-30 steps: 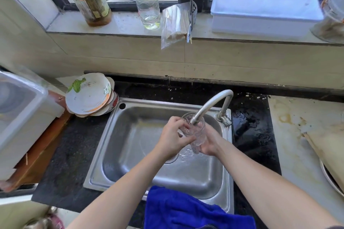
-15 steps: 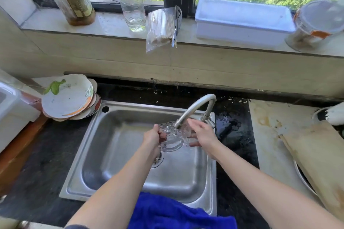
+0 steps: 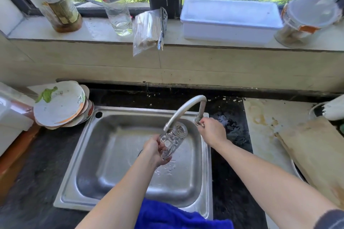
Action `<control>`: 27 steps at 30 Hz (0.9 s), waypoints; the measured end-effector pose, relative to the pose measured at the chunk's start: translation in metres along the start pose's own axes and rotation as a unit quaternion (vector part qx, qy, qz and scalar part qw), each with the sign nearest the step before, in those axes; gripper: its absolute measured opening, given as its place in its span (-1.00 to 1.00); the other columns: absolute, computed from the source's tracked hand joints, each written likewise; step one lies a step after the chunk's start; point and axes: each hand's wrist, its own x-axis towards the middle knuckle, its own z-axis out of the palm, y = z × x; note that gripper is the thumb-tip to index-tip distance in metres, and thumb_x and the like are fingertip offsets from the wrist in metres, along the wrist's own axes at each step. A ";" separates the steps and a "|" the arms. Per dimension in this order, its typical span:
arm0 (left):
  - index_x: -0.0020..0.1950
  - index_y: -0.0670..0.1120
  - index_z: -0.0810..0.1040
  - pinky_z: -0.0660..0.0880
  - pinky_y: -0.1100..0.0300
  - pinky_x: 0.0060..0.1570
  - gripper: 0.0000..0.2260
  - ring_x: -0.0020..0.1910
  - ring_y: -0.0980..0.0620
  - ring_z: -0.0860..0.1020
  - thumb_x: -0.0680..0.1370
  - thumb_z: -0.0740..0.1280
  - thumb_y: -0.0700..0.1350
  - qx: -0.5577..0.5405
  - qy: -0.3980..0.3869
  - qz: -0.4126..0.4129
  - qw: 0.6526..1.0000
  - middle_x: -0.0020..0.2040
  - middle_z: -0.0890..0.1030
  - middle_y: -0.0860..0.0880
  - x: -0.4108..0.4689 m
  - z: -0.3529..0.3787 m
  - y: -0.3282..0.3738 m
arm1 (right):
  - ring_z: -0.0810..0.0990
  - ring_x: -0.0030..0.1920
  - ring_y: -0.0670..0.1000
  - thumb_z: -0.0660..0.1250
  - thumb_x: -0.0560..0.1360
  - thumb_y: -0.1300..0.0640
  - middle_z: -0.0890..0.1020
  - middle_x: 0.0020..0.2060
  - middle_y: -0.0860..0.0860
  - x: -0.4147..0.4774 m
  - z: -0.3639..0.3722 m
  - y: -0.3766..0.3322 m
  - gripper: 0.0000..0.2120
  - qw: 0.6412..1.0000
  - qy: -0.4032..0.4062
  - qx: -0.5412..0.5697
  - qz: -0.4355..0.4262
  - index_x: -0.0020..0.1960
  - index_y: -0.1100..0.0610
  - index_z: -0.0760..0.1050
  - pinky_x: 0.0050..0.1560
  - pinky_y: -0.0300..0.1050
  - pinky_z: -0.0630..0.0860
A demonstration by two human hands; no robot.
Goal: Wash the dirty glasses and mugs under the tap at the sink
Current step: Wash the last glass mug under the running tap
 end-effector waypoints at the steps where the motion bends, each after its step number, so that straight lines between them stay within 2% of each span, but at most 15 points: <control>1: -0.40 -0.02 0.23 0.40 0.06 -0.14 -0.66 -0.42 -0.02 0.31 0.55 0.21 -0.03 0.001 0.000 -0.003 1.000 -0.50 0.29 0.04 -0.001 0.000 -0.001 | 0.58 -0.05 0.12 0.22 0.58 0.07 0.63 -0.10 0.07 0.002 -0.001 0.002 -0.82 1.000 -0.004 0.007 0.003 0.04 0.12 0.56 -0.19 -0.06 0.42; 4: -0.36 -0.02 0.27 0.39 0.06 -0.13 -0.69 -0.32 -0.03 0.36 0.57 0.19 -0.01 -0.010 -0.011 -0.010 1.000 -0.37 0.31 0.02 -0.004 -0.001 -0.002 | 0.61 -0.03 0.18 0.17 0.60 0.09 0.66 -0.07 0.13 0.008 -0.006 0.007 -0.76 0.998 -0.029 0.045 0.032 0.06 0.15 0.59 -0.07 0.06 0.52; 7: -0.34 -0.04 0.30 0.38 0.06 -0.14 -0.70 -0.31 -0.03 0.35 0.58 0.20 -0.02 -0.009 -0.013 -0.016 1.000 -0.37 0.30 0.02 -0.006 0.000 -0.004 | 0.60 -0.02 0.19 0.17 0.60 0.10 0.66 -0.08 0.13 0.012 -0.009 0.012 -0.75 0.996 -0.040 0.069 0.041 0.01 0.16 0.60 -0.04 0.08 0.52; 10: -0.31 -0.04 0.33 0.39 0.06 -0.15 -0.73 -0.30 -0.02 0.36 0.58 0.19 -0.04 -0.016 -0.017 -0.013 1.000 -0.35 0.32 0.02 -0.010 -0.001 -0.006 | 0.58 0.01 0.19 0.17 0.60 0.09 0.66 -0.05 0.14 0.013 -0.008 0.015 -0.75 0.994 -0.044 0.085 0.045 0.04 0.15 0.60 -0.03 0.06 0.51; 14: -0.35 -0.02 0.28 0.37 0.09 -0.16 -0.70 -0.40 0.02 0.29 0.59 0.13 -0.09 -0.031 -0.021 -0.004 0.999 -0.56 0.30 0.05 -0.013 -0.005 -0.010 | 0.56 0.10 0.20 0.21 0.59 -0.01 0.63 0.05 0.14 0.008 -0.015 0.016 -0.70 0.986 -0.075 0.126 0.075 0.21 0.15 0.51 0.01 0.04 0.49; 15: -0.35 -0.02 0.28 0.36 0.09 -0.17 -0.70 -0.42 0.02 0.28 0.60 0.12 -0.10 -0.042 -0.024 0.001 0.999 -0.60 0.30 0.05 -0.014 -0.006 -0.010 | 0.54 0.12 0.19 0.21 0.59 -0.05 0.60 0.07 0.13 0.004 -0.019 0.015 -0.65 0.988 -0.066 0.116 0.075 0.25 0.14 0.48 -0.01 0.04 0.48; 17: -0.31 -0.03 0.31 0.35 0.11 -0.16 -0.70 -0.40 0.03 0.30 0.63 0.09 -0.09 -0.075 -0.027 0.016 0.997 -0.64 0.33 0.05 -0.016 -0.009 -0.010 | 0.51 0.12 0.11 0.20 0.57 -0.10 0.56 0.08 0.04 -0.016 -0.027 0.007 -0.66 0.994 0.011 0.091 0.062 0.22 0.08 0.50 -0.10 -0.02 0.44; 19: -0.30 -0.04 0.31 0.35 0.11 -0.16 -0.69 -0.39 0.03 0.32 0.65 0.08 -0.07 -0.098 -0.026 0.036 0.994 -0.65 0.36 0.04 -0.019 -0.010 -0.009 | 0.53 -0.02 0.02 0.20 0.55 -0.13 0.56 -0.06 -0.06 -0.046 -0.031 -0.006 -0.73 0.988 0.072 0.127 0.058 0.01 0.01 0.55 -0.24 -0.11 0.35; 20: -0.30 -0.05 0.31 0.35 0.11 -0.17 -0.69 -0.40 0.03 0.32 0.65 0.07 -0.07 -0.106 -0.028 0.045 0.993 -0.66 0.37 0.03 -0.021 -0.010 -0.009 | 0.54 -0.12 0.00 0.20 0.55 -0.16 0.57 -0.15 -0.07 -0.062 -0.031 -0.014 -0.71 0.982 0.048 0.171 0.068 -0.10 0.03 0.55 -0.28 -0.13 0.34; 21: -0.30 -0.05 0.30 0.36 0.11 -0.18 -0.69 -0.40 0.03 0.32 0.65 0.07 -0.09 -0.111 -0.034 0.052 0.992 -0.65 0.38 0.03 -0.024 -0.011 -0.009 | 0.55 -0.20 -0.01 0.22 0.54 -0.18 0.59 -0.22 -0.07 -0.077 -0.030 -0.024 -0.65 0.968 -0.009 0.234 0.085 -0.14 0.08 0.56 -0.31 -0.14 0.36; 23: -0.31 -0.06 0.30 0.40 0.09 -0.19 -0.70 -0.39 0.01 0.34 0.63 0.07 -0.14 -0.113 -0.049 0.067 0.990 -0.64 0.40 0.02 -0.028 -0.012 -0.011 | 0.59 -0.19 -0.01 0.24 0.53 -0.23 0.64 -0.16 -0.06 -0.102 -0.028 -0.047 -0.59 0.906 -0.145 0.373 0.139 -0.11 0.10 0.61 -0.34 -0.18 0.42; 24: -0.32 -0.06 0.30 0.41 0.06 -0.15 -0.70 -0.37 -0.01 0.36 0.63 0.07 -0.15 -0.104 -0.061 0.075 0.990 -0.63 0.42 0.00 -0.030 -0.012 -0.013 | 0.61 -0.15 -0.02 0.26 0.52 -0.25 0.65 -0.10 -0.07 -0.110 -0.026 -0.057 -0.61 0.874 -0.181 0.421 0.159 -0.08 0.07 0.61 -0.36 -0.21 0.42; 25: -0.33 -0.07 0.30 0.41 0.02 -0.07 -0.68 -0.35 -0.02 0.39 0.64 0.06 -0.13 -0.086 -0.073 0.084 0.990 -0.61 0.44 -0.01 -0.031 -0.014 -0.015 | 0.61 -0.14 -0.04 0.28 0.51 -0.24 0.65 -0.06 -0.07 -0.116 -0.024 -0.066 -0.63 0.855 -0.188 0.453 0.168 -0.08 0.05 0.62 -0.38 -0.23 0.41; 27: -0.31 -0.08 0.32 0.36 -0.01 0.00 -0.65 -0.30 -0.05 0.45 0.67 0.05 -0.07 -0.031 -0.101 0.095 0.990 -0.56 0.50 -0.01 -0.032 -0.021 -0.018 | 0.55 -0.14 -0.03 0.30 0.53 -0.18 0.64 -0.06 -0.01 -0.123 -0.020 -0.081 -0.67 0.850 -0.163 0.468 0.180 -0.13 0.07 0.61 -0.35 -0.21 0.43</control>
